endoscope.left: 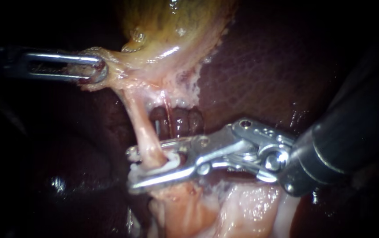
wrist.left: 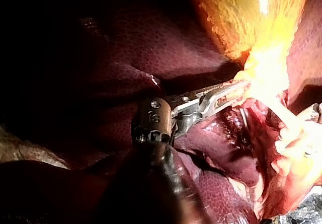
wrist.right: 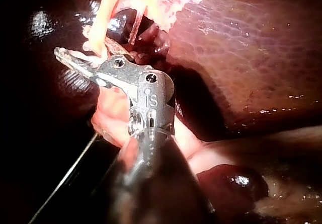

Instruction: Clipping second clip left tube

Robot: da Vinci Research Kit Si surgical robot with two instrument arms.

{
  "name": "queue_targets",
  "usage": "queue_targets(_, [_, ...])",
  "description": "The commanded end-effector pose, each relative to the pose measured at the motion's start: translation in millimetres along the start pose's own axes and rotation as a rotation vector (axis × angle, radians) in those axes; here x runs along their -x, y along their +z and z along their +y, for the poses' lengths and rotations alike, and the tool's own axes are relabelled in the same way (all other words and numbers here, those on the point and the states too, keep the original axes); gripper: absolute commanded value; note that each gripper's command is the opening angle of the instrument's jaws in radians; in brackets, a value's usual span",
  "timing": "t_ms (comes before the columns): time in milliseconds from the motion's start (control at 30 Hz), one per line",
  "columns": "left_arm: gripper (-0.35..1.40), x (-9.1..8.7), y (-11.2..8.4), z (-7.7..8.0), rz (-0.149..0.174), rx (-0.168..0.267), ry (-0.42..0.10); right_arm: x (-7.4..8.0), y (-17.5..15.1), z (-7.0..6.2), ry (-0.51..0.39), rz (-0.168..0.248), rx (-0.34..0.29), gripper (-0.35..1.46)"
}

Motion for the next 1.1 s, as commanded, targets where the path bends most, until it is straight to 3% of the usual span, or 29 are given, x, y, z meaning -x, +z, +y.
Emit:
queue_targets(33, [-0.35,0.0,0.1,0.0,0.001,-0.001,0.0,0.1,0.2,0.0,0.007,-0.001,-0.001,0.27])
queue_targets(200, [-0.35,0.1,0.2,0.0,0.001,-0.002,0.0,0.3,0.4,0.1,0.006,-0.004,-0.006,0.16])
queue_targets(567, [-0.35,0.1,0.2,-0.1,0.001,-0.002,0.0,0.1,0.3,0.1,0.054,-0.002,-0.011,-0.35])
queue_targets(767, [-0.35,0.1,0.2,-0.1,0.001,-0.002,0.0,0.1,0.1,-0.1,0.07,-0.081,0.014,-0.35])
queue_targets(1100, [-0.35,0.0,0.2,-0.3,0.001,-0.001,0.0,0.1,0.3,0.0,0.066,-0.092,-0.01,-0.35])
